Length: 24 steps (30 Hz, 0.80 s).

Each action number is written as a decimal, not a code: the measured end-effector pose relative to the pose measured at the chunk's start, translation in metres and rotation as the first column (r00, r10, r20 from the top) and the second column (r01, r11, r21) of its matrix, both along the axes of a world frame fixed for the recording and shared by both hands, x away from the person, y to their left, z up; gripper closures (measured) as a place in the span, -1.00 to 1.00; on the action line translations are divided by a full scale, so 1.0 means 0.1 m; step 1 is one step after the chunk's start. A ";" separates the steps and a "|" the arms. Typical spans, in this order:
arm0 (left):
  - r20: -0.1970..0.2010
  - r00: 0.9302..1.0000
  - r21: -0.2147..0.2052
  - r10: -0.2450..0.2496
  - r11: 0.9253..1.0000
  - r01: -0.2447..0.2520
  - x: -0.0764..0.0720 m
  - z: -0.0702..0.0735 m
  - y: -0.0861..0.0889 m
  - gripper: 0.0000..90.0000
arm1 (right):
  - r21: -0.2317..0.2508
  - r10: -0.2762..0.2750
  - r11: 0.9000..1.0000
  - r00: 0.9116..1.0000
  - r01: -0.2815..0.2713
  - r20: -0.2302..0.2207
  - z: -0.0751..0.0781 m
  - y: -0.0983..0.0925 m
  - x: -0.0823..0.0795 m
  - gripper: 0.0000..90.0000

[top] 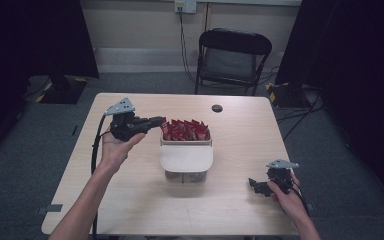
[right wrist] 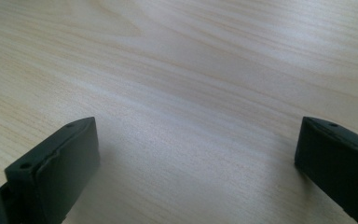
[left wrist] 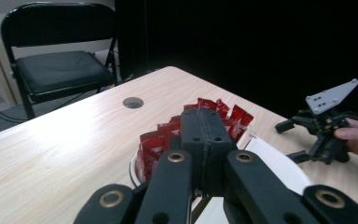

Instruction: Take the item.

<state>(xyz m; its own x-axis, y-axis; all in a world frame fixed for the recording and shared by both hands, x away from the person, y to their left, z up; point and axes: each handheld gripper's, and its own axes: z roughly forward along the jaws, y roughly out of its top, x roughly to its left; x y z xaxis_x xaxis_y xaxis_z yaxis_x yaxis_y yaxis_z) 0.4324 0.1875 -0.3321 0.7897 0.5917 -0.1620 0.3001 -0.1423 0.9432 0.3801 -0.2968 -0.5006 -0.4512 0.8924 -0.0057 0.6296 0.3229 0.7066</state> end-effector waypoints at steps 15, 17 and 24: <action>0.028 1.000 -0.021 0.015 1.000 -0.015 -0.04 0.14 0.06 1.00 | 0.000 0.000 1.000 1.000 0.000 0.000 0.00 0.00 0.00 -1.00; 0.031 0.999 -0.016 0.015 1.000 -0.015 -0.04 0.15 0.06 1.00 | 0.000 0.000 1.000 1.000 0.000 0.000 0.00 0.00 0.00 -1.00; 0.044 0.999 -0.018 0.014 1.000 -0.014 -0.04 0.23 0.09 1.00 | 0.000 0.000 1.000 1.000 0.000 0.000 0.00 0.00 0.00 -1.00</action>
